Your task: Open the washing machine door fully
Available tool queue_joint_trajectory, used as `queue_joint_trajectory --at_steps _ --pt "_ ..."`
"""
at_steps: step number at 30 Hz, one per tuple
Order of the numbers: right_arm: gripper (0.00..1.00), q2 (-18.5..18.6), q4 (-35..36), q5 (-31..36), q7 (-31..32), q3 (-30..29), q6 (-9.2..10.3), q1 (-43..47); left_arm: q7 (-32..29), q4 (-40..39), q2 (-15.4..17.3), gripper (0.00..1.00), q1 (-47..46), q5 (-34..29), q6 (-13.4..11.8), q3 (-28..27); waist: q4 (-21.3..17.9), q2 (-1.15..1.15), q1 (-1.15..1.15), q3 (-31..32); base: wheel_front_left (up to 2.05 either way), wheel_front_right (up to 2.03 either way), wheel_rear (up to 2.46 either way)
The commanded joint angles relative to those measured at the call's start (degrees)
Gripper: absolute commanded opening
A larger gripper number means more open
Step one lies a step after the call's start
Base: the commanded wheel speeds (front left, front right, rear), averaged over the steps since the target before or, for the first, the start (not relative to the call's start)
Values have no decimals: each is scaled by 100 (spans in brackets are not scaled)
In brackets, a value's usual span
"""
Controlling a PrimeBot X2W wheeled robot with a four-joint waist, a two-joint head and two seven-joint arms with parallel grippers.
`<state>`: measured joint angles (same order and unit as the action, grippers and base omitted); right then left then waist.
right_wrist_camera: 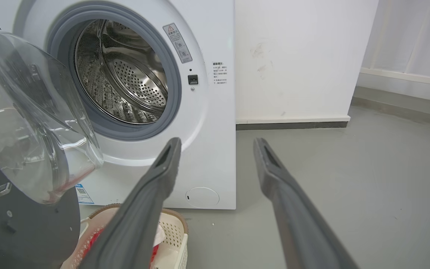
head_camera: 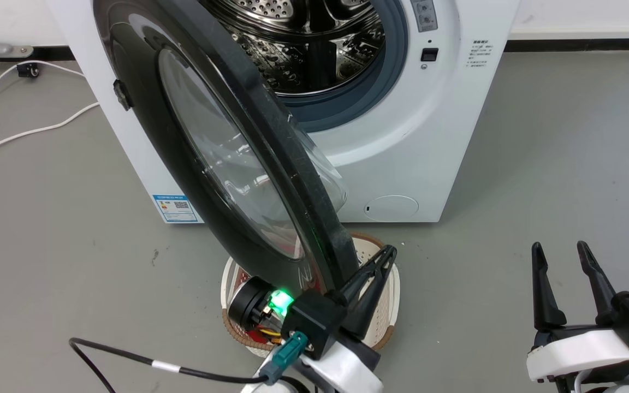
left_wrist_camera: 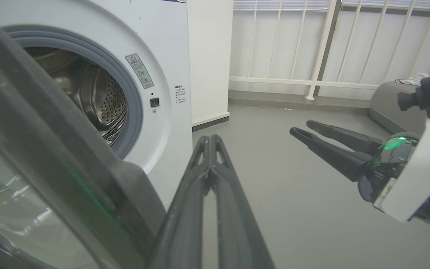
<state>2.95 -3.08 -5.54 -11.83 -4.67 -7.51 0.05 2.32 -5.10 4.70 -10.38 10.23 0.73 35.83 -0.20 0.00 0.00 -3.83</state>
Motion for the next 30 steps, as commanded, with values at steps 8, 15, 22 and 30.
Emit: queue_joint_trajectory --at_steps 8,15,22,30 --pt "100 -14 -134 -91 -59 43 4 -73 140 454 -94 0 -306 219 -101 -29 -102 0 0 21 0 0 0" --pt "100 -14 -180 -151 -76 40 4 -75 213 699 -117 0 -375 318 -274 -149 -83 0 0 21 0 0 0" --pt "100 -14 -222 -172 -76 52 4 -70 226 859 -53 0 -324 384 -413 -272 -41 0 0 39 0 0 0" --pt "100 -14 -280 -189 -64 116 4 -38 130 770 126 0 -21 380 -620 -331 -64 0 0 114 0 0 0"
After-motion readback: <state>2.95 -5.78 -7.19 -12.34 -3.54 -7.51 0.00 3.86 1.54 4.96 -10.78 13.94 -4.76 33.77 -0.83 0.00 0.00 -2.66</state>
